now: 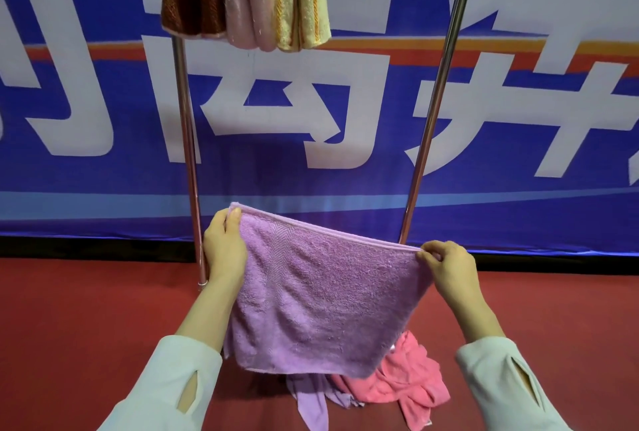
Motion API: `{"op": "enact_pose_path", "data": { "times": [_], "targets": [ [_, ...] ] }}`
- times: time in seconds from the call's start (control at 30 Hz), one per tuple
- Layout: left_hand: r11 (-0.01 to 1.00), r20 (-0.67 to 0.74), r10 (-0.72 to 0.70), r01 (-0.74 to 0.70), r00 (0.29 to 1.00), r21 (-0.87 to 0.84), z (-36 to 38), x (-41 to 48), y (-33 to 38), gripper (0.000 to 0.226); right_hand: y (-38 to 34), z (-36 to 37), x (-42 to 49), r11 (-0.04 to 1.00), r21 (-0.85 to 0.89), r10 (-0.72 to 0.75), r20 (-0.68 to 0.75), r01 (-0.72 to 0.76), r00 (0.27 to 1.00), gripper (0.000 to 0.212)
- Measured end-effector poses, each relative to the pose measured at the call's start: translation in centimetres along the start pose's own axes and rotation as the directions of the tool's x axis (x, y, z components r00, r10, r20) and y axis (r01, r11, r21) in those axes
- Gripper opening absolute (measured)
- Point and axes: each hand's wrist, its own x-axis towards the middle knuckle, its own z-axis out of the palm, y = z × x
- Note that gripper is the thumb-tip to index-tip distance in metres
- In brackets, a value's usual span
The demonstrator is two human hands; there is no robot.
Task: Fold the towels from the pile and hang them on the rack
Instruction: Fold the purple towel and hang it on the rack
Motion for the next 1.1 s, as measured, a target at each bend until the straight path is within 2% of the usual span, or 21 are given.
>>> {"op": "enact_pose_path", "data": {
  "times": [0.07,0.13,0.27,0.37,0.43,0.53,0.6,0.7,0.77,0.87,0.97,1.1],
  "targets": [
    [1.0,-0.006,-0.016,0.016,1.0,-0.022,0.0,0.1,-0.1,0.021,-0.2,0.1,-0.2,0.999,-0.05,0.022,0.006,-0.021,1.0,0.007],
    [0.999,-0.002,-0.034,0.033,0.999,-0.033,-0.1,0.2,-0.2,0.02,-0.1,0.2,-0.2,0.999,-0.02,0.04,0.035,-0.039,0.999,0.007],
    [0.998,0.022,-0.048,0.048,0.999,-0.027,0.0,0.3,-0.8,0.018,-0.4,-0.2,-0.8,0.966,0.227,0.102,0.103,-0.123,0.989,0.017],
    [0.997,0.027,-0.071,0.072,0.997,-0.015,0.1,0.3,-0.8,0.02,-0.7,-0.6,-1.0,0.904,0.407,0.102,0.096,-0.132,0.99,0.012],
    [0.998,0.049,-0.061,0.06,0.997,0.026,0.3,0.2,-0.6,0.022,-1.5,-1.0,-1.0,0.809,0.565,0.097,0.139,-0.16,0.985,0.003],
    [0.995,0.113,-0.057,0.047,0.992,0.093,1.0,-0.6,0.0,0.026,-3.0,-1.7,-1.1,0.578,0.76,0.094,0.301,-0.299,0.949,0.01],
    [0.992,0.184,-0.066,0.045,0.981,0.116,1.6,-1.5,0.6,0.031,-4.0,-1.9,-1.4,0.465,0.8,0.054,0.402,-0.38,0.914,0.011],
    [0.991,0.297,-0.053,0.013,0.954,0.133,2.7,-3.1,1.3,0.033,-5.6,-2.2,-2.0,0.381,0.818,0.009,0.463,-0.431,0.887,0.014],
    [0.986,0.344,-0.034,-0.024,0.938,0.163,3.4,-4.1,1.9,0.029,-6.8,-2.4,-2.6,0.433,0.812,-0.083,0.47,-0.393,0.879,0.018],
    [0.99,0.389,-0.015,-0.042,0.921,0.137,4.2,-5.1,2.8,0.029,-8.1,-2.5,-3.5,0.63,0.745,-0.217,0.439,-0.219,0.872,0.033],
    [0.991,0.426,-0.001,-0.056,0.905,0.121,4.8,-5.9,3.4,0.027,-9.0,-2.4,-3.9,0.781,0.624,-0.289,0.393,-0.022,0.873,0.031],
    [0.993,0.471,0.007,-0.06,0.882,0.097,5.2,-6.7,3.9,0.024,-9.5,-1.7,-4.2,0.874,0.448,-0.348,0.301,0.191,0.888,0.029]
  ]
}}
